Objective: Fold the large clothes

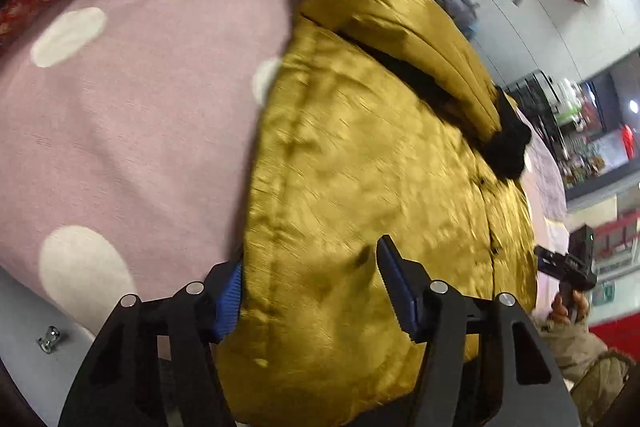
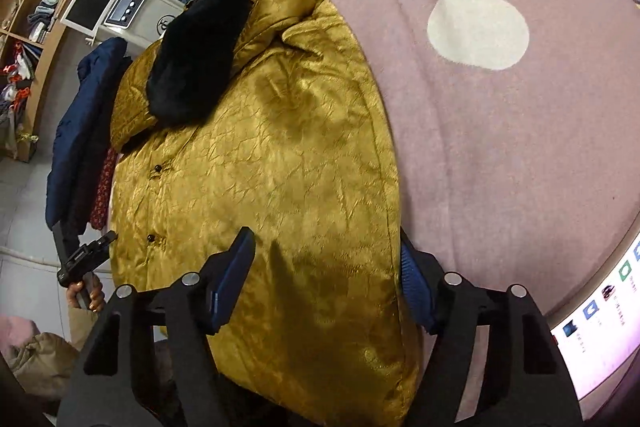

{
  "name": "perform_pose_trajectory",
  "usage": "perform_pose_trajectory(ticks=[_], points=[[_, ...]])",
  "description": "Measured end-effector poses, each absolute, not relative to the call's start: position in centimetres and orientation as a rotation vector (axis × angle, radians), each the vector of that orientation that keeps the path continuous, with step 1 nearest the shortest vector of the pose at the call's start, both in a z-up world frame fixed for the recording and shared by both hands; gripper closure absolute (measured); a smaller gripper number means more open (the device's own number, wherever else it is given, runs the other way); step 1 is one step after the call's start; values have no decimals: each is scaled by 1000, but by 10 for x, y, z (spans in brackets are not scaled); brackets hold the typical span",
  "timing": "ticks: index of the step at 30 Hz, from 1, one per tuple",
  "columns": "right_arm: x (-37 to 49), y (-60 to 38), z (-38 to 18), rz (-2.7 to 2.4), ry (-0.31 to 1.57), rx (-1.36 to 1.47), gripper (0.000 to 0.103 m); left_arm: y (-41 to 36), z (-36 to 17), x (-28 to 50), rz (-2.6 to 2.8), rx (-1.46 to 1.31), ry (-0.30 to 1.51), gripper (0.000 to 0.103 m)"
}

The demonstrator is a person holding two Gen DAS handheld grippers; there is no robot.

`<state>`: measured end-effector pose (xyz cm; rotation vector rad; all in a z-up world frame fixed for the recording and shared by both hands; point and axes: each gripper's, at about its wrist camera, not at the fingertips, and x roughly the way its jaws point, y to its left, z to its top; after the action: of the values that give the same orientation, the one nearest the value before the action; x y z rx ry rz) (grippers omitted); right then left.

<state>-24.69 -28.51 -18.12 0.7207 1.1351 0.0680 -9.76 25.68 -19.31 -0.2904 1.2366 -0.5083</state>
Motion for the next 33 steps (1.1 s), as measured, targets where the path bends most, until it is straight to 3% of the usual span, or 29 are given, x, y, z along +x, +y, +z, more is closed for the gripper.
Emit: perform_pose_trajectory(ticks=[6, 17, 20, 22, 23, 24, 28, 33], points=[[-271, -275, -186, 166, 1196, 743, 48, 255, -195, -113, -559, -306, 1235, 45], [-291, -261, -198, 234, 1242, 803, 48, 259, -204, -137, -647, -399, 1275, 50], [-286, -256, -196, 231, 1241, 776, 48, 250, -202, -138, -661, -388, 1266, 60], [-286, -256, -196, 217, 1240, 758, 57, 246, -199, -139, -665, -384, 1256, 73], [-288, -256, -197, 210, 1239, 758, 72, 244, -197, -140, -666, -387, 1251, 82], [-289, -257, -198, 214, 1235, 772, 79, 247, -195, -141, -670, -390, 1247, 86], [-295, -254, -191, 249, 1209, 794, 87, 242, -178, -149, -719, -400, 1199, 92], [-315, -264, -148, 380, 1082, 869, 90, 264, -120, -172, -896, -508, 963, 93]])
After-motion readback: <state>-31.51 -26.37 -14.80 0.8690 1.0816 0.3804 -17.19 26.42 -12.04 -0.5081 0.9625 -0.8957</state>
